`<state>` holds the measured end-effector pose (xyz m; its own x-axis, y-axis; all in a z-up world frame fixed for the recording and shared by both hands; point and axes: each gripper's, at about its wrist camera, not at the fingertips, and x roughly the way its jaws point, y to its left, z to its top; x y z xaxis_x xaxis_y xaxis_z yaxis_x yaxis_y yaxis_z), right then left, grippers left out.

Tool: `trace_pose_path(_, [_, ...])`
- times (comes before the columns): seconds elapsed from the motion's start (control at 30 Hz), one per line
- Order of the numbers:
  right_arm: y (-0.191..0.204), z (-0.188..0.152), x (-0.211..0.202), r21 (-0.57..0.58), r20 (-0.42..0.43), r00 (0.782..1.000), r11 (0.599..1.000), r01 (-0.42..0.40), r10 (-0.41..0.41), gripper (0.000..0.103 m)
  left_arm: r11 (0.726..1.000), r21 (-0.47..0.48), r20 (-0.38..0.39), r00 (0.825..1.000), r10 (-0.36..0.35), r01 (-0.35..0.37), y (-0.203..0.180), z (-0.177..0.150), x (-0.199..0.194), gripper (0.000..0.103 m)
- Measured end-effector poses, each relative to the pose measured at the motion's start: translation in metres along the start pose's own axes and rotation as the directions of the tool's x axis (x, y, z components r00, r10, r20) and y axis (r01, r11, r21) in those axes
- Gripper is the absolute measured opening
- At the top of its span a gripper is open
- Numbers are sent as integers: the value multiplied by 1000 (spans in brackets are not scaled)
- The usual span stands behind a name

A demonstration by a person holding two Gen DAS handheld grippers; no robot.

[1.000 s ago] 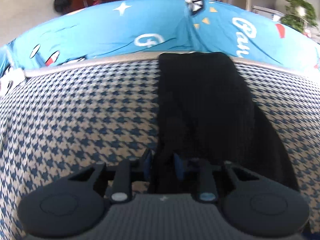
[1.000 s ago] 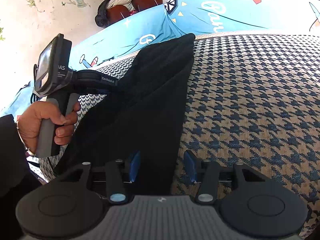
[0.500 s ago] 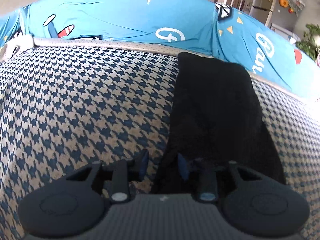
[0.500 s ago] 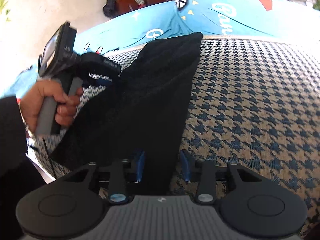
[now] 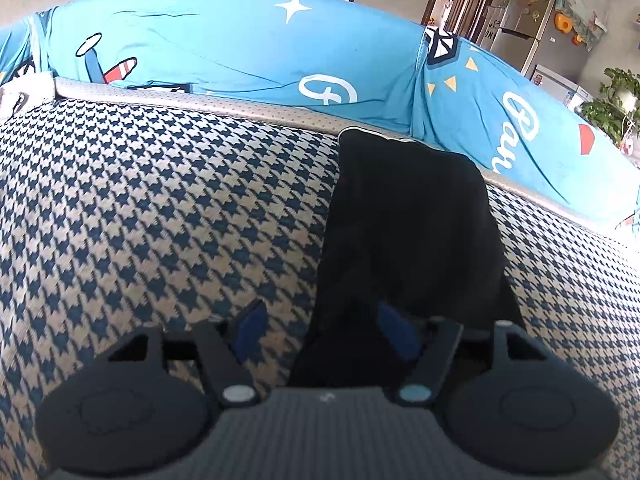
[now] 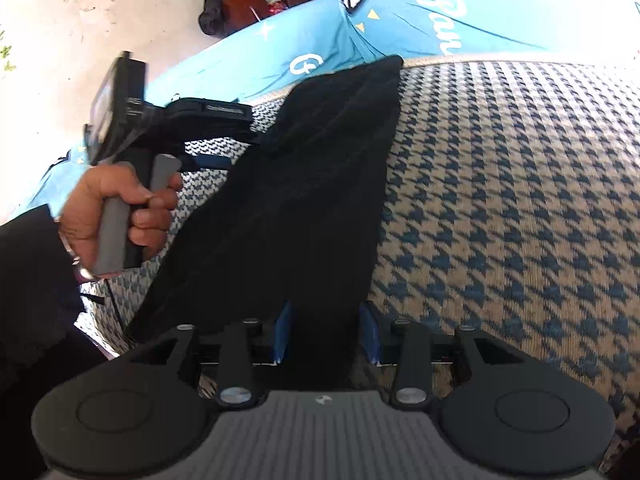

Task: Fold clothes

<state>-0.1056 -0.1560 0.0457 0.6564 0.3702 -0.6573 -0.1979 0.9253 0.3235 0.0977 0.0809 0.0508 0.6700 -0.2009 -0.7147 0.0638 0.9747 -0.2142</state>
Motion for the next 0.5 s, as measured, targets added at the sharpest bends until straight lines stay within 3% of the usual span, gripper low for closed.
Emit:
trace_pose_path(0.17, [8, 7, -2, -62, -1, 998, 996, -57, 57, 39, 999, -15, -26, 998, 51, -51, 7, 6, 22, 66])
trace_pose_path(0.33, [16, 8, -3, -91, 12, 989, 985, -148, 150, 39, 996, 21, -9, 996, 90, -90, 6, 7, 36, 74])
trace_pose_path(0.5, [21, 4, 9, -91, -83, 986, 984, -152, 145, 38, 994, 32, -2, 995, 102, -102, 8, 10, 44, 82])
